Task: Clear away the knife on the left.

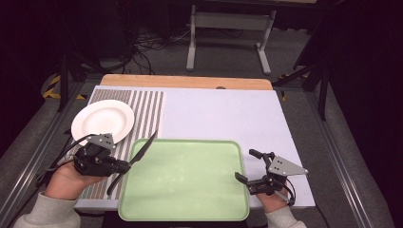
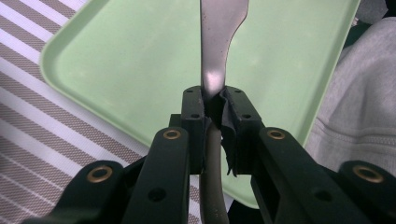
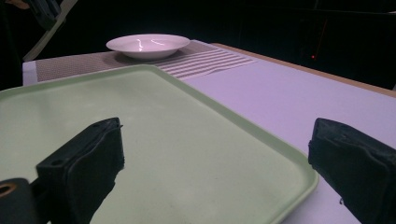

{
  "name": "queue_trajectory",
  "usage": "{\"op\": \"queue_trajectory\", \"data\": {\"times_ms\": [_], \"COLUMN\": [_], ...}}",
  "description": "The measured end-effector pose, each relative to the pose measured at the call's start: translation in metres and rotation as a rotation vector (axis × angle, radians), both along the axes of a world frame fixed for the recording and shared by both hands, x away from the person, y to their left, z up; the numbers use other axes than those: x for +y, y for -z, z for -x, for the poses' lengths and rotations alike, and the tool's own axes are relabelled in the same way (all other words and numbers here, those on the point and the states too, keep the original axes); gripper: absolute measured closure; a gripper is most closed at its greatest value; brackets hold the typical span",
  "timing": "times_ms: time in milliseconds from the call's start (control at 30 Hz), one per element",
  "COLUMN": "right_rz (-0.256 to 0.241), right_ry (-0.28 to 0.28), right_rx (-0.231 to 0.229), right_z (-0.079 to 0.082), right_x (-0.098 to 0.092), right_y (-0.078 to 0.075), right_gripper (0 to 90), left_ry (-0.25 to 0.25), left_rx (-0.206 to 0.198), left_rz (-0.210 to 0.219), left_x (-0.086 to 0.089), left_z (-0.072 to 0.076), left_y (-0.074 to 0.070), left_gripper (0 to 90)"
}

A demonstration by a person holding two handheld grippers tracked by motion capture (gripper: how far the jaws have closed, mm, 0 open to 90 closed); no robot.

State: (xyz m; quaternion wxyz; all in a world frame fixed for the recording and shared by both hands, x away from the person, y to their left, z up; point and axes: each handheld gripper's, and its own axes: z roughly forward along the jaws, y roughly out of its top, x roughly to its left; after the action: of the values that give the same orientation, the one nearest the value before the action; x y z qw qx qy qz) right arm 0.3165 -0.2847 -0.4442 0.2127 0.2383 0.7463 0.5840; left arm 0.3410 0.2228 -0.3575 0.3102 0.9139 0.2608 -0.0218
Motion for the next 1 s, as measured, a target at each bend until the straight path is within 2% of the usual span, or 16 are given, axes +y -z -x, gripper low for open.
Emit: {"op": "queue_trajectory", "data": {"times_ms": [233,433,533,633,1000], "right_rz": [0.003,0.003,0.003,0.005,0.005], "right_ry": [-0.002,-0.004,-0.006,-0.005,-0.007], "right_rx": [0.002,0.005,0.002,0.003,0.003], "right_z": [0.000,0.000,0.000,0.000,0.000], "right_x": [0.000,0.000,0.000,0.000,0.000], "right_y": [0.000,0.001,0.000,0.000,0.001], "right_gripper": [3.9,4.0,3.9,3.9,3.9], "left_ry": [0.020,0.025,0.032,0.038,0.056], "left_rx": [0.019,0.035,0.034,0.051,0.071], "left_rz": [0.029,0.033,0.023,0.025,-0.016], "left_x": [-0.011,-0.020,-0.024,-0.029,-0.044], "left_z": [0.002,0.002,0.002,0.003,0.003], "left_y": [0.011,0.018,0.019,0.022,0.031], "left_gripper": [80.0,80.0,80.1,80.0,80.1]}}
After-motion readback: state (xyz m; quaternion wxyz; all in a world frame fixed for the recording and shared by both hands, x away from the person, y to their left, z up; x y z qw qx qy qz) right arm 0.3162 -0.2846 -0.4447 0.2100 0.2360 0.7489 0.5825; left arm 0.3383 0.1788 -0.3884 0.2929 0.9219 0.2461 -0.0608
